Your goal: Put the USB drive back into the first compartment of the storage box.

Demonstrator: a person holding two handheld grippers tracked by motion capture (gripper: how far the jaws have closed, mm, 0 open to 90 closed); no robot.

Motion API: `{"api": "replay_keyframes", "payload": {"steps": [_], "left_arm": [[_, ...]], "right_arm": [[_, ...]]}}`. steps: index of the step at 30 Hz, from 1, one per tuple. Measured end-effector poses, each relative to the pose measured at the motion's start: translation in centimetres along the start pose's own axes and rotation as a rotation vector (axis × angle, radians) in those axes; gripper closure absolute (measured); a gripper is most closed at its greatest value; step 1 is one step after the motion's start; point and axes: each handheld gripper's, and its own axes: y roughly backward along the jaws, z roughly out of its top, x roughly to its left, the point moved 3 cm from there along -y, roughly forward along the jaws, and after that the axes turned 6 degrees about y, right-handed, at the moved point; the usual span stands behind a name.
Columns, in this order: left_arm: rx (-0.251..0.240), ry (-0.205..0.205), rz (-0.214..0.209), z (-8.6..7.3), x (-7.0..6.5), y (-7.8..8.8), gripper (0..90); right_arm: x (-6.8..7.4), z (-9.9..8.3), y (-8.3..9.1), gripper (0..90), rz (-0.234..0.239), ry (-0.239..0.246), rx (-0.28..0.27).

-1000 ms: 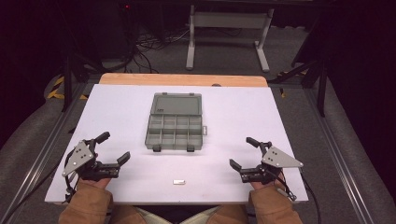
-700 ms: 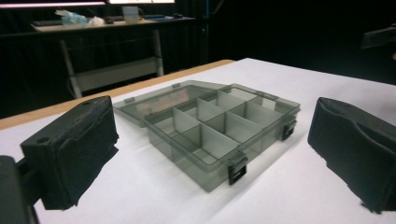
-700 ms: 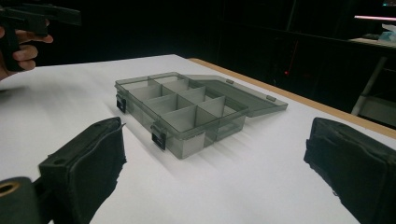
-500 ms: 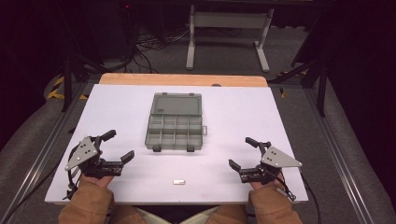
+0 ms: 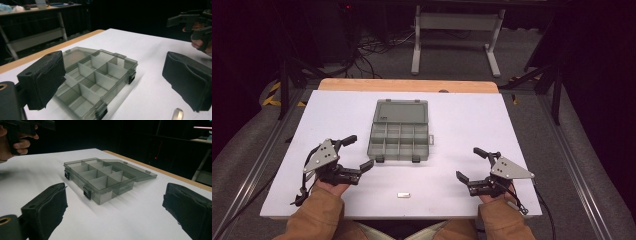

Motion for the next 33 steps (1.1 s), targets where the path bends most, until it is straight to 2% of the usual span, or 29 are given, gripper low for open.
{"api": "replay_keyframes", "payload": {"steps": [4, 13, 18, 23, 30, 32, 33], "left_arm": [[0.009, 0.004, -0.033, 0.3, -0.4, -1.2, 5.3], [0.015, -0.021, -0.115, 1.2, -2.4, -3.9, 7.1], [0.011, -0.005, -0.149, 1.5, -2.8, -4.6, 7.1], [0.023, -0.013, -0.174, 1.6, -3.4, -5.2, 6.9], [0.055, -0.04, -0.21, 1.5, -4.4, -5.8, 7.0], [0.091, -0.058, -0.237, 1.3, -4.8, -6.2, 7.4], [0.091, -0.058, -0.237, 1.3, -4.8, -6.2, 8.4]], "right_arm": [[0.0, 0.0, 0.0, 5.2, 0.001, 0.0, 0.0], [0.0, -0.1, 0.0, 5.2, 0.006, -0.004, -0.002], [0.0, -0.1, -0.1, 5.2, 0.014, -0.003, 0.002], [0.0, -0.1, -0.1, 5.3, 0.016, -0.003, 0.003], [0.0, -0.2, -0.2, 5.3, 0.022, -0.005, 0.006], [0.0, -0.2, -0.2, 5.3, 0.023, -0.005, 0.006], [0.0, -0.2, -0.2, 5.3, 0.023, -0.005, 0.006]]}}
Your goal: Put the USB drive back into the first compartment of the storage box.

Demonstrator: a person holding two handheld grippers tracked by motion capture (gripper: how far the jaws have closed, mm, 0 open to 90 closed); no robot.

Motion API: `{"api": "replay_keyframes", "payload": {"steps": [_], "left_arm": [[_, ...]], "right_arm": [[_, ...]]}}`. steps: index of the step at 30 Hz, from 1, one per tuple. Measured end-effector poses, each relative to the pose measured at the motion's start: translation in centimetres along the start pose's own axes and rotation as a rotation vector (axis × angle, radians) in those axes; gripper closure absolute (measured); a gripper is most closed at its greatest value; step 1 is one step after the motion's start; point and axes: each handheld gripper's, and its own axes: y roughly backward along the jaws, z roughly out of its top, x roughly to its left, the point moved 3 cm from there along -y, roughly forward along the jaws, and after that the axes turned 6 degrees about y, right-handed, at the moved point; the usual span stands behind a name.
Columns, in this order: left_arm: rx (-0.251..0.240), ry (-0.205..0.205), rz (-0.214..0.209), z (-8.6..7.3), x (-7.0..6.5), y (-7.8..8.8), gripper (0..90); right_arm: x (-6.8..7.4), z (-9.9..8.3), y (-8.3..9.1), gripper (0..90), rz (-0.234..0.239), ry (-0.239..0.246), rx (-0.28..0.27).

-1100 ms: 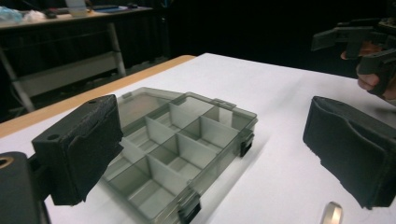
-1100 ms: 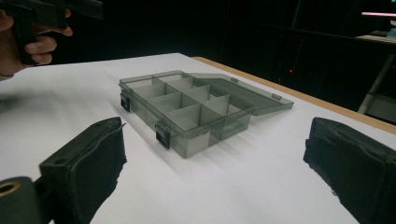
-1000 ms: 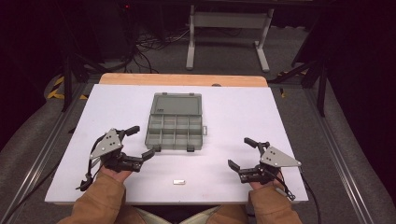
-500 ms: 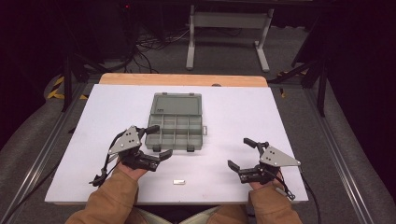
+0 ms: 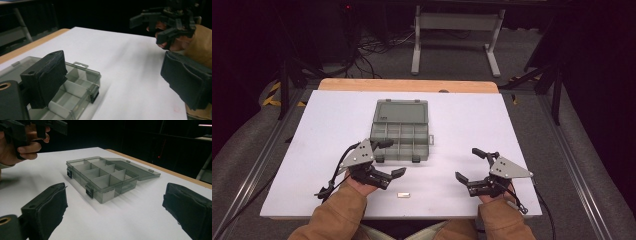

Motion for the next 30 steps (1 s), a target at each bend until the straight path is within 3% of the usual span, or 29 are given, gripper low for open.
{"api": "replay_keyframes", "payload": {"steps": [3, 8, 17, 20, 25, 26, 27, 28, 30], "left_arm": [[0.046, 0.005, -0.03, -0.1, -0.3, -0.5, 10.1], [0.119, -0.031, -0.071, -0.2, -0.9, -1.1, 11.4], [0.265, -0.097, -0.089, -0.4, -1.8, -1.8, 11.5], [0.284, -0.107, -0.09, -0.4, -1.9, -1.8, 12.0], [0.373, -0.127, -0.105, -0.7, -2.1, -2.2, 12.2], [0.373, -0.127, -0.105, -0.7, -2.1, -2.2, 12.1], [0.417, -0.137, -0.11, -0.8, -2.1, -2.3, 12.4], [0.417, -0.137, -0.11, -0.8, -2.1, -2.3, 12.4], [0.465, -0.135, -0.122, -1.0, -2.1, -2.5, 12.5]], "right_arm": [[0.0, 0.0, 0.0, 5.3, 0.003, 0.0, 0.0], [0.0, 0.0, -0.1, 5.2, 0.008, 0.0, 0.002], [0.0, -0.1, -0.2, 5.3, 0.018, -0.001, 0.008], [0.0, -0.1, -0.2, 5.2, 0.021, 0.0, 0.012], [0.0, -0.1, -0.2, 5.3, 0.022, -0.001, 0.012], [0.0, -0.1, -0.2, 5.3, 0.022, 0.0, 0.012], [0.0, -0.1, -0.2, 5.3, 0.023, -0.002, 0.011], [0.0, -0.1, -0.2, 5.3, 0.023, -0.002, 0.01], [0.0, -0.1, -0.2, 5.3, 0.024, -0.002, 0.013]]}}
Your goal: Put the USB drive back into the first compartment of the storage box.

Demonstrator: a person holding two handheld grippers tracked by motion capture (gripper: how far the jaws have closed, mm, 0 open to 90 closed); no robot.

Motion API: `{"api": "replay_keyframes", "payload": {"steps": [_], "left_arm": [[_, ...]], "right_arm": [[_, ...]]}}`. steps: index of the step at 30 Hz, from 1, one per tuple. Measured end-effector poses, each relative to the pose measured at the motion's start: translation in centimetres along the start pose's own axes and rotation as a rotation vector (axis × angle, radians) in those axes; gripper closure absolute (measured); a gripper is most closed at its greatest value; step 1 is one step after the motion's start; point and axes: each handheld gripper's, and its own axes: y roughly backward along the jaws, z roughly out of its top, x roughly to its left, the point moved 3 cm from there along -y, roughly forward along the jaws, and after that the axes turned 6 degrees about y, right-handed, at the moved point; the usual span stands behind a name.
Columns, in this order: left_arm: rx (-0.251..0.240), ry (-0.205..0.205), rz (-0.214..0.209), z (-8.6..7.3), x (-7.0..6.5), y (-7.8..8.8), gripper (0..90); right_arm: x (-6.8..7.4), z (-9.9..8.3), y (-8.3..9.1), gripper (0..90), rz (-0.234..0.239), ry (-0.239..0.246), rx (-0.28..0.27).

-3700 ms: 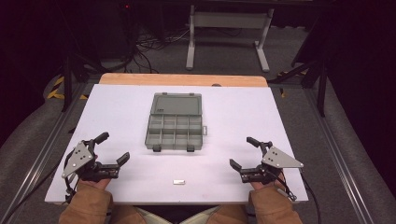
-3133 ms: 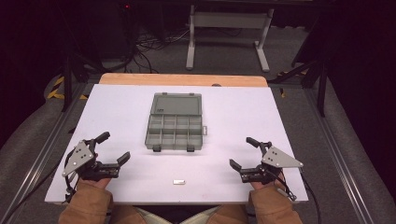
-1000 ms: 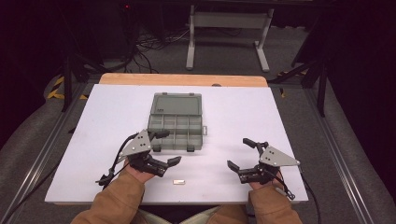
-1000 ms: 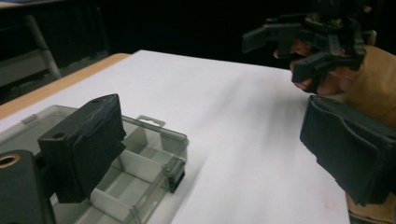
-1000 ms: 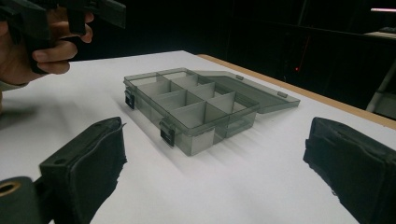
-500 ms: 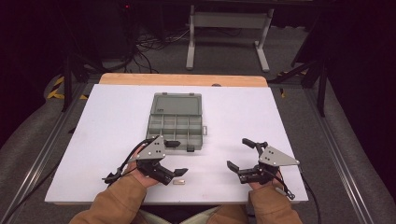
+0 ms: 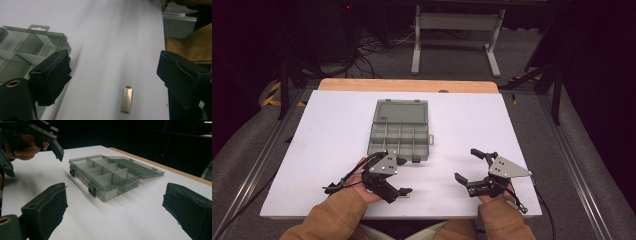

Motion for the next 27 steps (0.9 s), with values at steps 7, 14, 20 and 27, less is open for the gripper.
{"api": "replay_keyframes", "payload": {"steps": [7, 14, 20, 27], "left_arm": [[0.094, -0.019, -0.022, 0.0, -0.2, -0.6, 13.1], [0.166, -0.03, -0.03, -0.1, -0.5, -0.9, 13.5], [0.218, -0.033, -0.033, 0.0, -0.5, -1.2, 14.7], [0.293, -0.042, -0.062, -0.1, -0.7, -1.8, 16.5]], "right_arm": [[0.0, 0.0, -0.1, 5.3, 0.002, -0.001, -0.001], [0.0, 0.0, -0.1, 5.3, 0.002, -0.004, -0.002], [0.0, 0.0, -0.1, 5.3, 0.003, -0.003, -0.001], [0.0, -0.1, -0.1, 5.3, 0.004, -0.005, -0.001]]}}
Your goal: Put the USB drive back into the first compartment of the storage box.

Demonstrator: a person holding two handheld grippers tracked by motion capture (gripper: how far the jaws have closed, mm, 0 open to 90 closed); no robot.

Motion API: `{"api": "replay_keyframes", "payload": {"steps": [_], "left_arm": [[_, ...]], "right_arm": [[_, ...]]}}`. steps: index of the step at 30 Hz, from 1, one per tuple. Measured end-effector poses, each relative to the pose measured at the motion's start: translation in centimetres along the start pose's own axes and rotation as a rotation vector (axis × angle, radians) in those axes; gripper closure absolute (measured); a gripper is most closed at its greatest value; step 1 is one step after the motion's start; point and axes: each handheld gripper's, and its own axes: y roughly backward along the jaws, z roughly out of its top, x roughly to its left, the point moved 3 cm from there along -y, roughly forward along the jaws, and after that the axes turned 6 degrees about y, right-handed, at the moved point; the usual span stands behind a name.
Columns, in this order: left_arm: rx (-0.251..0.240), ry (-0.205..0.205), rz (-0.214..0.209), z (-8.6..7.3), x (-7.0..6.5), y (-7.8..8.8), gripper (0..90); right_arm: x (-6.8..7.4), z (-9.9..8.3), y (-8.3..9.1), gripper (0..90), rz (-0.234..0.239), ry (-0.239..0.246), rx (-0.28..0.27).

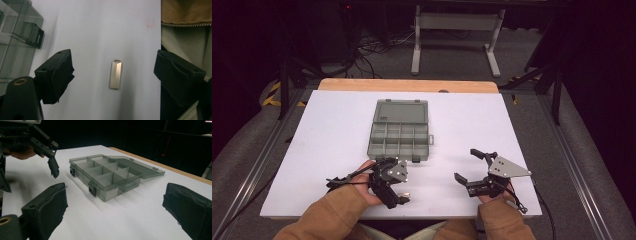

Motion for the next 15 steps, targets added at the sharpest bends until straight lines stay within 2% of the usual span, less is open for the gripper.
{"api": "replay_keyframes", "payload": {"steps": [8, 15], "left_arm": [[0.052, -0.015, -0.02, -0.1, -0.2, -0.7, 18.2], [0.07, -0.01, -0.029, -0.1, 0.0, -1.1, 22.4]], "right_arm": [[0.0, 0.0, 0.0, 5.3, 0.001, 0.001, 0.0], [0.0, 0.0, 0.0, 5.4, 0.003, -0.001, 0.0]]}}
